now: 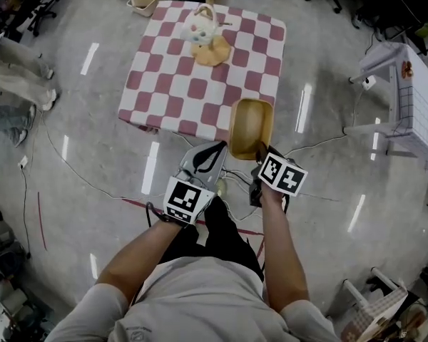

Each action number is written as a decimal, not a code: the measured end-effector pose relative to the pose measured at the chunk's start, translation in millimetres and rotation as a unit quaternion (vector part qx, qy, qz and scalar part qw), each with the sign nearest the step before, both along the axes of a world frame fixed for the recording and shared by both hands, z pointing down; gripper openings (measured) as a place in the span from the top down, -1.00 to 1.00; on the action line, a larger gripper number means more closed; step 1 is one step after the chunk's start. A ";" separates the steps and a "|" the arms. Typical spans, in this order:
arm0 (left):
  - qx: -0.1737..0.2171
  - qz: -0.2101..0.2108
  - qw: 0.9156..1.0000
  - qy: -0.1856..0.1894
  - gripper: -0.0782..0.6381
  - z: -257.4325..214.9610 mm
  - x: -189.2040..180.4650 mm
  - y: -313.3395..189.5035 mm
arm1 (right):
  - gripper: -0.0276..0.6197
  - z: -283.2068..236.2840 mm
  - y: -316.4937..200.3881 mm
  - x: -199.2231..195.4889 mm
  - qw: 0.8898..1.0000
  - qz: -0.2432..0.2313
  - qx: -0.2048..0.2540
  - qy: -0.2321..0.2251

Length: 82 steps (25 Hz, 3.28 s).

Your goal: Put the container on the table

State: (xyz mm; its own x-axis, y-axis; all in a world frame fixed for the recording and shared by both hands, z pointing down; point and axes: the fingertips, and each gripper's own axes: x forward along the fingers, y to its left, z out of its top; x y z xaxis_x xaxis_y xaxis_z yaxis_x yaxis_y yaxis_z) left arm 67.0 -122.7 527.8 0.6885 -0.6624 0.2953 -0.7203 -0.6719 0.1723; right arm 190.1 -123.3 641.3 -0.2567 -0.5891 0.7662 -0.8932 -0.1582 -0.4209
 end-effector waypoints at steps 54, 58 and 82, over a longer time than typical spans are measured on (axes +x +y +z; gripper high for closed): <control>-0.088 -0.007 0.996 -0.013 0.76 93.3 7.7 -32.8 | 0.73 88.7 -39.0 25.5 0.998 0.048 -0.026 0.040; -0.085 -0.002 0.996 -0.004 0.76 73.1 0.6 -24.7 | 0.76 53.9 -33.9 6.5 0.999 0.027 0.011 0.034; -0.036 0.048 0.997 0.056 0.76 -93.4 -64.0 57.3 | 0.88 -181.5 41.4 -101.1 0.970 -0.045 0.236 0.043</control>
